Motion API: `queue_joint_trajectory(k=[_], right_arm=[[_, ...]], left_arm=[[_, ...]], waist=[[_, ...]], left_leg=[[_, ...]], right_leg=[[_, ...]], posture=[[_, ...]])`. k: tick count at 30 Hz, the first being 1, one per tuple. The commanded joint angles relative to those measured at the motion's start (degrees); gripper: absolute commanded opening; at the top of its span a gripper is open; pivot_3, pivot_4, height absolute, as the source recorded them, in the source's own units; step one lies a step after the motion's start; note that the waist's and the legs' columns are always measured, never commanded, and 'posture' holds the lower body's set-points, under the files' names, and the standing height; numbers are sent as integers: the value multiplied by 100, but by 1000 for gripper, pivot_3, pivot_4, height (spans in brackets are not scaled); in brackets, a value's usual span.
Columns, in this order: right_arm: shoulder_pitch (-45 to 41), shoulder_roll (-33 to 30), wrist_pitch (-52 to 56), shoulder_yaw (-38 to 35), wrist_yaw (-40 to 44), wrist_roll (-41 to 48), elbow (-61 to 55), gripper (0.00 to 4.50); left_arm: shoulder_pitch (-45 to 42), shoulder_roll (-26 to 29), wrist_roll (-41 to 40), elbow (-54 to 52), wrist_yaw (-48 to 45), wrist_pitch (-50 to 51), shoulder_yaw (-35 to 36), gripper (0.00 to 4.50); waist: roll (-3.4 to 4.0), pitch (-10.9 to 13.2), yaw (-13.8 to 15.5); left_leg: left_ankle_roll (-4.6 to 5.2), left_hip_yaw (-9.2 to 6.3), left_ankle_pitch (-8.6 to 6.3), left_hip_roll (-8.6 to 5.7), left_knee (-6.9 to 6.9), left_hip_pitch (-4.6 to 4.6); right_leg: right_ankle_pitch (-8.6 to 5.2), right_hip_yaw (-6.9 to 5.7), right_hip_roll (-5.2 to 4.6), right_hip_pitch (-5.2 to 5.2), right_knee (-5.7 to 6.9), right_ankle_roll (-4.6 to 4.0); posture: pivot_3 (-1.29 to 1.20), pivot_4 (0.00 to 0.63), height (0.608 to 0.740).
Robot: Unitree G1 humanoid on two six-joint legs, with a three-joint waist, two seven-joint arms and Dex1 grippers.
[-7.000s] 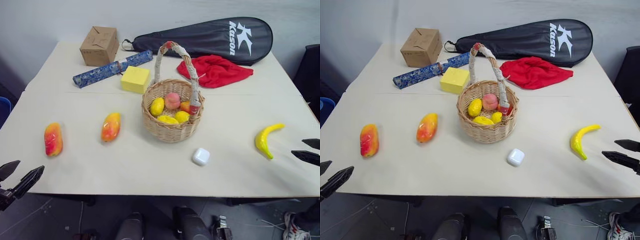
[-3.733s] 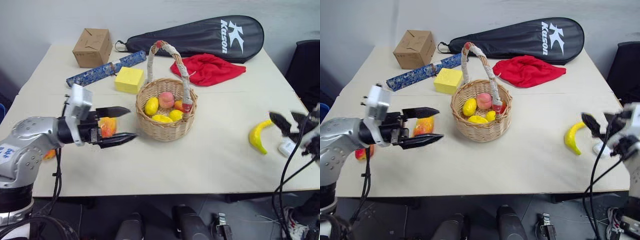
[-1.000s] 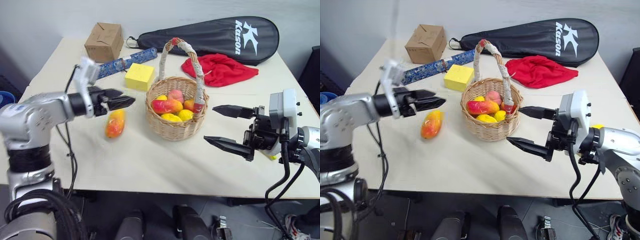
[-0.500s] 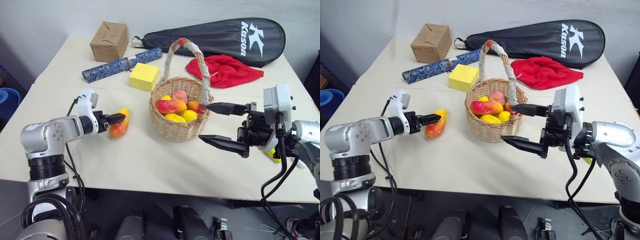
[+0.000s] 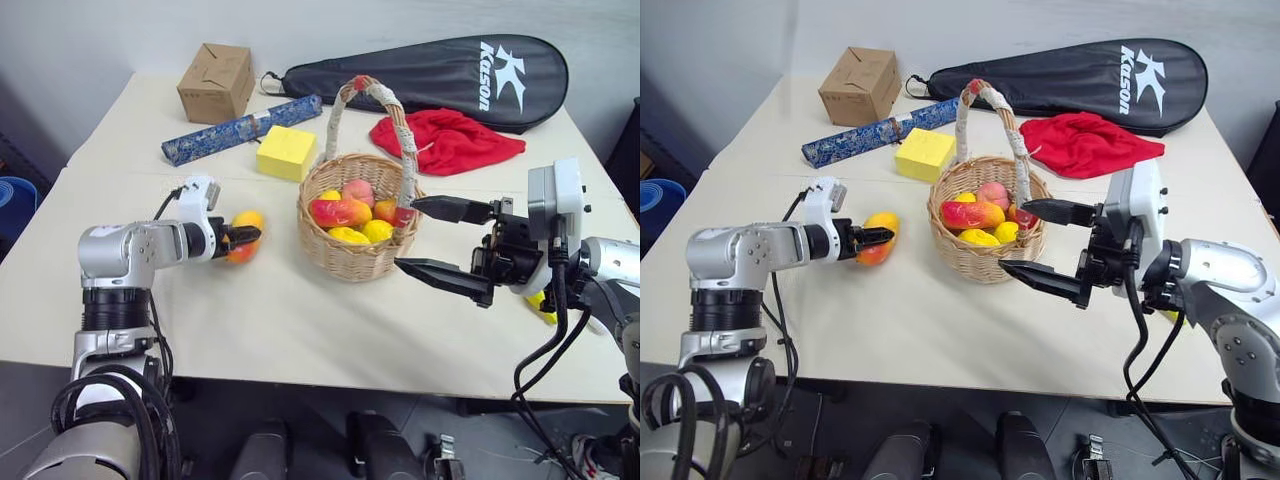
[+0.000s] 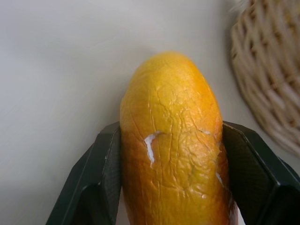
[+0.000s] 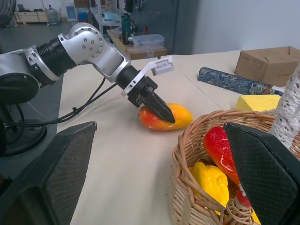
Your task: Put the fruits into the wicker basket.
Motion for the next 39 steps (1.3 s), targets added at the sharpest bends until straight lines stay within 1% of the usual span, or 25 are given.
queue_joint_trajectory(k=[1,4,6,9,12,14,17,18,20,21,24,25,27,28,30,32,34,36,39], right_arm=[[-97,30,18,-28,-95,132,-196,4500],[-104,32,54,-28,-160,146,-223,4500],[-87,24,57,-42,-179,139,-233,4500],[-50,40,64,-64,-277,148,-274,4500],[33,60,63,-78,-406,147,-403,4500],[83,66,88,-151,-527,201,-493,4500],[216,17,112,-297,-681,235,-585,4500],[317,-19,128,-406,-743,233,-597,4500],[484,-70,149,-578,-846,228,-612,4500],[594,-92,165,-703,-934,177,-590,4500],[1278,-114,106,-1271,-1170,-302,-404,4500],[1497,-19,46,-1486,-1304,-436,-262,4500],[1795,154,-8,-1821,-1697,-760,89,4500],[1882,193,-14,-1915,-1827,-895,199,4500],[1995,201,57,-2016,-2113,-1182,390,4500],[2119,175,160,-2041,-2633,-1748,700,4500],[2093,270,422,-2125,-3066,-1926,1002,4500],[2038,344,627,-2039,-3219,-1997,1257,4500],[1824,444,948,-1774,-3184,-1938,1578,4500]], left_arm=[[-1101,18,-392,-361,-440,130,-16,2627],[-1708,56,-295,-245,-805,88,-570,2627],[-1976,24,-100,-19,-958,-148,-898,2627],[-2378,-257,58,521,-1279,-566,-1285,2627],[-2605,-697,303,1193,-1567,-1046,-1683,2627],[-2683,-901,495,1638,-1630,-1387,-1797,3367],[-2737,-1026,654,2027,-1702,-1685,-1787,4253],[-2682,-980,617,1940,-1761,-1649,-1724,4457],[-2552,-883,542,1686,-1902,-1639,-1628,4457],[-2417,-780,420,1389,-2081,-1636,-1552,4457],[-1672,-314,-379,-121,-2975,-1791,-980,4457],[-1320,-70,-655,-603,-3323,-1859,-764,4457],[-634,422,-1084,-1375,-3915,-1925,-439,4457],[-415,585,-1212,-1621,-4072,-1945,-365,4457],[-68,870,-1458,-2014,-4336,-1930,-278,4457],[310,1289,-1867,-2446,-4826,-1816,-137,4457],[556,1610,-2207,-2699,-5170,-1696,-27,4457],[662,1715,-2322,-2828,-5181,-1751,-7,4457],[682,1662,-2237,-2899,-4991,-1964,-100,4457]], waist=[[-5,3,30],[-5,3,49],[2,-1,52],[1,0,31],[0,0,47],[0,0,45],[0,0,4],[0,1,-14],[-2,1,-29],[-1,1,-41],[-1,1,-51],[-1,1,-50],[0,0,-64],[0,0,-53],[1,0,-45],[0,0,-28],[0,0,-35],[0,0,-43],[1,0,-49]], left_leg=[[-4,-2,2,0,3,-6],[-5,-5,3,-5,4,-16],[-1,1,1,-10,1,-15],[2,11,2,-10,0,-10],[5,9,9,-11,1,-10],[6,9,9,-13,1,-10],[9,13,8,-13,0,-10],[9,13,8,-12,-2,-10],[10,12,7,-11,-4,-11],[12,11,7,-11,-4,-11],[7,10,10,-6,-11,-9],[2,8,12,-1,-14,-11],[-3,12,15,-1,-15,-10],[-4,14,16,1,-16,-3],[-4,17,17,-5,-10,4],[8,13,18,-11,-7,12],[30,9,10,-17,-6,16],[32,10,9,-17,-8,17],[34,11,9,-18,-8,19]], right_leg=[[0,-4,0,-3,0,0],[1,-21,-3,-5,1,3],[2,-29,-5,-4,6,4],[2,-34,-3,-5,3,6],[2,-38,-3,-6,-5,6],[2,-37,-3,-6,-4,6],[2,-33,-3,-8,-3,6],[2,-34,-2,-10,-3,6],[2,-33,-2,-11,2,6],[2,-32,-3,-11,5,6],[2,-15,-4,-9,19,6],[2,7,-2,-10,18,6],[2,16,-1,-15,20,5],[2,18,0,-11,21,5],[1,20,-5,-6,5,5],[2,19,-8,8,5,5],[2,17,-12,14,6,5],[2,19,-12,15,6,5],[2,18,-11,15,9,5]], posture=[[0,150,740],[0,150,740],[0,150,740],[0,150,740],[0,150,740],[0,150,740],[0,150,740],[0,150,740],[0,150,740],[0,150,740],[0,150,740],[0,150,740],[0,150,740],[0,150,740],[0,150,740],[0,150,740],[0,150,740],[0,150,740],[0,150,740]])
